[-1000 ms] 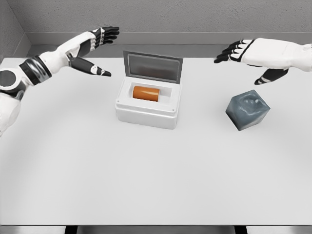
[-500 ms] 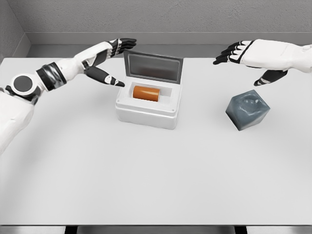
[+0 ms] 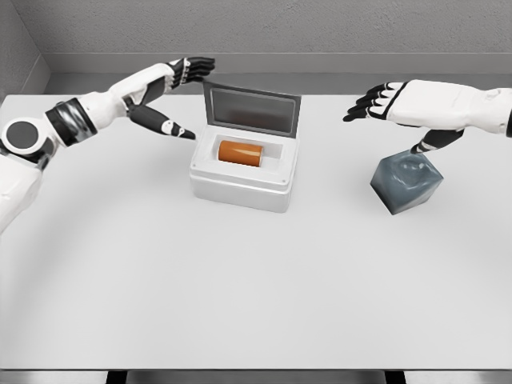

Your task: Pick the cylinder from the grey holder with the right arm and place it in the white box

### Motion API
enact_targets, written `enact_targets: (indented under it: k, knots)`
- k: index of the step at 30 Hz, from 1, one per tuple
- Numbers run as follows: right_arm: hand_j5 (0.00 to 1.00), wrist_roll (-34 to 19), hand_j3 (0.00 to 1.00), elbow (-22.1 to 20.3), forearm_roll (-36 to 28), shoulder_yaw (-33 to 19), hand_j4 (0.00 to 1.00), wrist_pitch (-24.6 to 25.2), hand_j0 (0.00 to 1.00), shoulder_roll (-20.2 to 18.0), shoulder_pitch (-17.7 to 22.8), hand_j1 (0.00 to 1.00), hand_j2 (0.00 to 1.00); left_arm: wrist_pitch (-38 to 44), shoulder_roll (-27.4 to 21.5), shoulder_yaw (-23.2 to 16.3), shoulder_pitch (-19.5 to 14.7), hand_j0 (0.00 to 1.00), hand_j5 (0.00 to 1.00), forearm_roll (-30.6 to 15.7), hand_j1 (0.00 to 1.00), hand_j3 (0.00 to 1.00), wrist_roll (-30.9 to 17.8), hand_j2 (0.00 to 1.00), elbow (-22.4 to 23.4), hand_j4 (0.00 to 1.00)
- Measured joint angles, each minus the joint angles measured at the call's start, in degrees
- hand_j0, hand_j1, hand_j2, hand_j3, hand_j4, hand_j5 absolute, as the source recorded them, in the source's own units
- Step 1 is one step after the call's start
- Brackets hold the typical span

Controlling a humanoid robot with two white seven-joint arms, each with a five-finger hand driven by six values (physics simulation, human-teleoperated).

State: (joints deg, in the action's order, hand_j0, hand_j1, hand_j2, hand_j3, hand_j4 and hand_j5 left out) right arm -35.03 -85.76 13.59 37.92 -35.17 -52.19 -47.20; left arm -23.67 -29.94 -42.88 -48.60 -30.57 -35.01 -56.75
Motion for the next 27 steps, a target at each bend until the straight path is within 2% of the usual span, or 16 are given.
enact_targets:
  k: [10,17,27]
  knots:
    - [1.0,0.0,1.0,-0.2,0.2,0.9,1.0,0.0,1.0,2.2,-0.1,1.0,1.0,-0.4,0.2,0.0,-0.5,1.0,1.0,-1.6,1.0,1.0,0.0,1.0,0.2,1.0]
    - [1.0,0.0,1.0,-0.4,0.2,1.2,1.0,0.0,1.0,2.3,0.0,1.0,1.0,-0.6,1.2,-0.3,-0.1,1.0,1.0,-1.3,1.0,1.0,0.0,1.0,0.5,1.0]
    - [1.0,0.0,1.0,-0.5,0.3,1.2,1.0,0.0,1.0,2.2,0.1,1.0,1.0,-0.9,0.1,-0.4,0.9,1.0,1.0,-2.9,1.0,1.0,0.0,1.0,-2.1,1.0]
